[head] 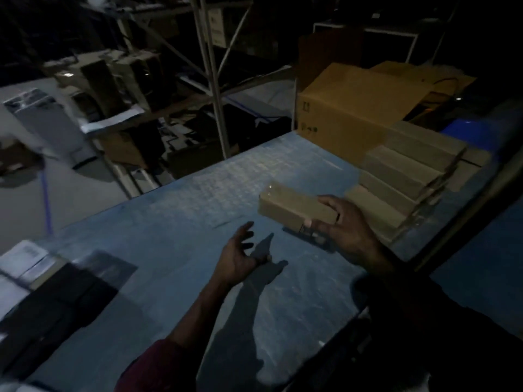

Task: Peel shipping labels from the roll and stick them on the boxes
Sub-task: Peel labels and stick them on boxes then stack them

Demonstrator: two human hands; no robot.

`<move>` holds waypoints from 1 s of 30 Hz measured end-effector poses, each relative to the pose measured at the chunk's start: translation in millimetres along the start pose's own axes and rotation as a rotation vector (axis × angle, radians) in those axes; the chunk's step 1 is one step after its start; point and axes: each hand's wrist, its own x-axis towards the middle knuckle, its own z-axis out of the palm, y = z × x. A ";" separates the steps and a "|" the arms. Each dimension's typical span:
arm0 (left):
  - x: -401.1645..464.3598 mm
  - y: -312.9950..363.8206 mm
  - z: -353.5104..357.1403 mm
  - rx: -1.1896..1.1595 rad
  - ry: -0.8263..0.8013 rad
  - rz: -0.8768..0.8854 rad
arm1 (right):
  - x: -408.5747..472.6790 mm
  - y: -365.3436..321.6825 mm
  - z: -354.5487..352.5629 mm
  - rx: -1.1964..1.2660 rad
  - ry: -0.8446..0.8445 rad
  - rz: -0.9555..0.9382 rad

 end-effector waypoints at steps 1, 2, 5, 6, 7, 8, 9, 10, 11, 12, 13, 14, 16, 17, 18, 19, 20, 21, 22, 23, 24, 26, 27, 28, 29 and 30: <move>-11.7 -0.5 -18.4 -0.026 0.013 -0.009 | 1.5 3.0 17.5 0.093 -0.096 0.018; -24.2 -1.6 -37.4 -0.053 0.021 -0.009 | 2.4 3.1 33.9 0.162 -0.176 0.041; -65.8 -5.0 -86.1 -0.110 0.029 0.011 | -0.7 -10.5 80.0 0.279 -0.390 0.121; -79.7 -5.7 -98.3 -0.119 0.031 0.007 | -2.3 -16.2 94.1 0.286 -0.458 0.141; -92.5 -6.9 -109.3 -0.139 0.030 0.001 | -3.5 -21.4 107.4 0.290 -0.520 0.166; -104.9 -9.2 -119.1 -0.160 0.036 -0.013 | -4.1 -26.0 120.1 0.293 -0.574 0.188; -116.3 -14.3 -128.5 -0.167 0.039 -0.024 | -4.7 -30.6 132.9 0.299 -0.621 0.209; -127.3 -19.8 -137.2 -0.163 0.048 -0.040 | -6.0 -36.7 145.2 0.303 -0.669 0.224; -137.7 -27.3 -144.9 -0.149 0.056 -0.059 | -7.7 -42.2 157.5 0.306 -0.708 0.232; -149.0 -34.2 -150.9 -0.140 0.074 -0.083 | -9.7 -46.6 169.1 0.299 -0.733 0.221; -159.8 -43.2 -155.7 -0.125 0.103 -0.114 | -11.9 -50.7 181.6 0.278 -0.735 0.203; -171.1 -50.8 -159.0 -0.111 0.137 -0.140 | -15.0 -54.5 193.8 0.243 -0.730 0.185; -191.2 -68.1 -162.3 -0.064 0.220 -0.184 | -23.6 -61.4 217.3 0.163 -0.735 0.135; -200.1 -75.8 -163.3 -0.045 0.252 -0.217 | -28.1 -62.1 229.1 0.131 -0.735 0.106; -208.8 -83.9 -164.1 -0.052 0.279 -0.252 | -32.8 -61.2 240.3 0.101 -0.730 0.080; -216.6 -91.9 -164.8 -0.063 0.301 -0.279 | -36.6 -58.9 250.8 0.076 -0.723 0.061; -223.9 -98.6 -165.3 -0.052 0.323 -0.295 | -39.7 -56.7 259.4 0.048 -0.723 0.036; -231.3 -104.1 -166.0 0.016 0.344 -0.300 | -42.2 -54.4 266.8 0.015 -0.726 0.011; -238.2 -108.8 -166.7 0.128 0.361 -0.306 | -45.3 -53.6 272.3 -0.020 -0.728 -0.007; -243.8 -113.1 -166.6 0.230 0.377 -0.316 | -48.6 -53.5 277.0 -0.054 -0.723 -0.023; -247.6 -117.9 -166.3 0.295 0.386 -0.336 | -51.5 -53.3 280.8 -0.085 -0.711 -0.040; -251.1 -129.6 -166.0 0.336 0.372 -0.389 | -57.0 -53.7 288.4 -0.157 -0.662 -0.083; -251.8 -132.4 -165.3 0.350 0.356 -0.408 | -59.6 -54.2 292.4 -0.194 -0.642 -0.105; -252.2 -135.8 -164.7 0.354 0.350 -0.419 | -62.0 -55.5 296.2 -0.231 -0.641 -0.125; -252.3 -138.1 -164.8 0.359 0.345 -0.426 | -63.1 -54.8 299.9 -0.271 -0.647 -0.149; -252.5 -139.1 -165.8 0.370 0.335 -0.428 | -63.3 -53.0 303.0 -0.306 -0.652 -0.164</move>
